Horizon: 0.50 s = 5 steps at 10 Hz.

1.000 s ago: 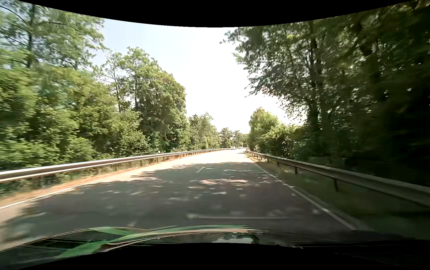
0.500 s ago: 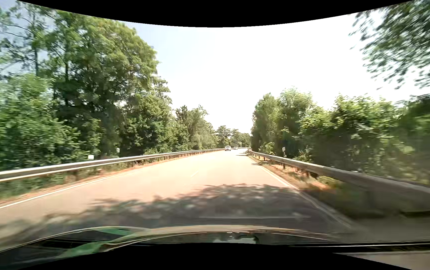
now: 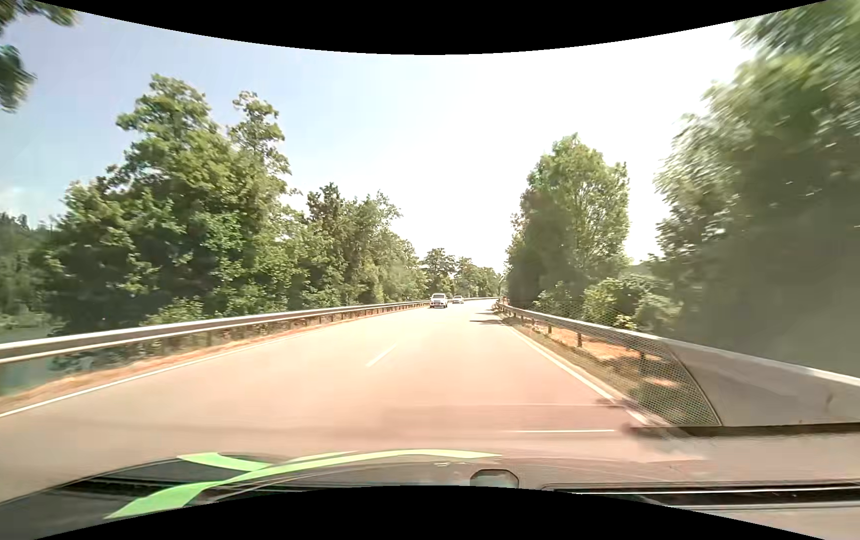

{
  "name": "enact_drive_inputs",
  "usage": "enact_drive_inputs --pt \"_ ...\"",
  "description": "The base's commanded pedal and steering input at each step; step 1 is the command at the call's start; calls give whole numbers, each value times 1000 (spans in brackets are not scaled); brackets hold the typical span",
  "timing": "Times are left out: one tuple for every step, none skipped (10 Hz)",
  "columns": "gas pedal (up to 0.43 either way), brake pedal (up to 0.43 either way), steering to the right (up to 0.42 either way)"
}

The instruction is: Follow the waypoints while adhering to traffic rules and regulations

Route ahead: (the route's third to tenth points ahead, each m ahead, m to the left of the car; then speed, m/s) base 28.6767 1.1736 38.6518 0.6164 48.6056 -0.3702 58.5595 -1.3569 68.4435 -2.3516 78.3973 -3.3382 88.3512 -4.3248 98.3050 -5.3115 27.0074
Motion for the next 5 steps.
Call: enact_drive_inputs --pt "240 0 6" --pt "248 0 6" --pt "260 0 6" --pt "268 0 6" --pt "280 0 6"
